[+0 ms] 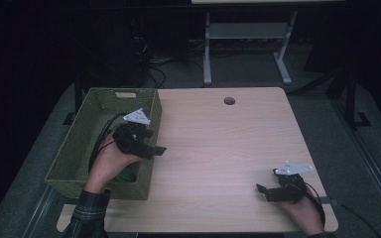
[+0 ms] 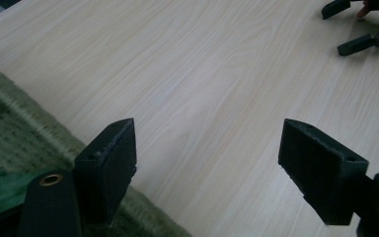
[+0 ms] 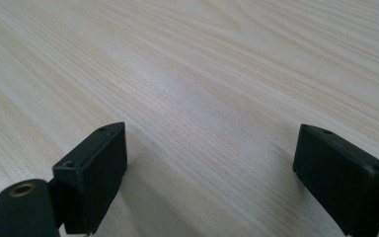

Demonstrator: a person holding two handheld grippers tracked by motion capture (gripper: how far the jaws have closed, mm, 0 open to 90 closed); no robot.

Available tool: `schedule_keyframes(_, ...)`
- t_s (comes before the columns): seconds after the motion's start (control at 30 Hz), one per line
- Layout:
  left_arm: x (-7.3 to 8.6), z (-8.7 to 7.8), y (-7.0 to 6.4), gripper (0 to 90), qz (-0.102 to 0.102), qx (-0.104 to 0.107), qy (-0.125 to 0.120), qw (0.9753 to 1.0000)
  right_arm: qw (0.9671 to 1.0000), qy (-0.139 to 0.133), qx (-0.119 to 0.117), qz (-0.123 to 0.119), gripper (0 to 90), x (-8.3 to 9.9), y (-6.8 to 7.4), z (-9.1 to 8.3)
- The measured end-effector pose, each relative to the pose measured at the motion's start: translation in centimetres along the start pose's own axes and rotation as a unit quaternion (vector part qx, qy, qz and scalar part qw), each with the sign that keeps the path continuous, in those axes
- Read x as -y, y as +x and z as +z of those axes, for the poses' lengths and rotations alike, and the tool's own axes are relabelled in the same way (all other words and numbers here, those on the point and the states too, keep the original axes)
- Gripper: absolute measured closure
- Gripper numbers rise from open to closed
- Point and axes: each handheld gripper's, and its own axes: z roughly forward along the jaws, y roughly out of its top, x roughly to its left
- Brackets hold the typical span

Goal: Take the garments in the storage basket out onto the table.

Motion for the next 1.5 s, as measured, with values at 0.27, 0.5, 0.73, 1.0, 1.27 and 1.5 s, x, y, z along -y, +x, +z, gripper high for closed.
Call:
schedule_keyframes(0.27, 1.2, -1.3, 1.2, 24.6, -0.019, -0.015, -0.003, 0.9997, 1.0000, 0.001, 0.000, 0.001, 12.9, 0.0, 0.0, 0.0)
schedule_keyframes(0.5, 2.4, -2.6, 2.2, 27.3, -0.035, -0.031, -0.003, 0.9989, 1.0000, 0.000, 0.000, 0.002, 12.8, 0.0, 0.0, 0.0)
schedule_keyframes(0.73, 3.7, -3.4, 3.1, 30.3, -0.050, -0.054, 0.008, 0.9972, 1.0000, 0.000, 0.000, 0.001, 12.8, 0.0, 0.0, 0.0)
schedule_keyframes(1.0, 4.9, -3.5, 4.1, 30.2, -0.058, -0.075, 0.025, 0.9951, 1.0000, 0.001, 0.000, 0.002, 12.8, 0.0, 0.0, 0.0)
schedule_keyframes(1.27, 5.8, -3.2, 4.9, 30.1, -0.068, -0.082, 0.043, 0.9934, 1.0000, 0.000, 0.001, 0.001, 12.8, 0.0, 0.0, 0.0)
schedule_keyframes(1.5, 6.5, -2.9, 5.4, 27.7, -0.075, -0.097, 0.050, 0.9912, 1.0000, 0.001, 0.000, 0.001, 12.8, 0.0, 0.0, 0.0)
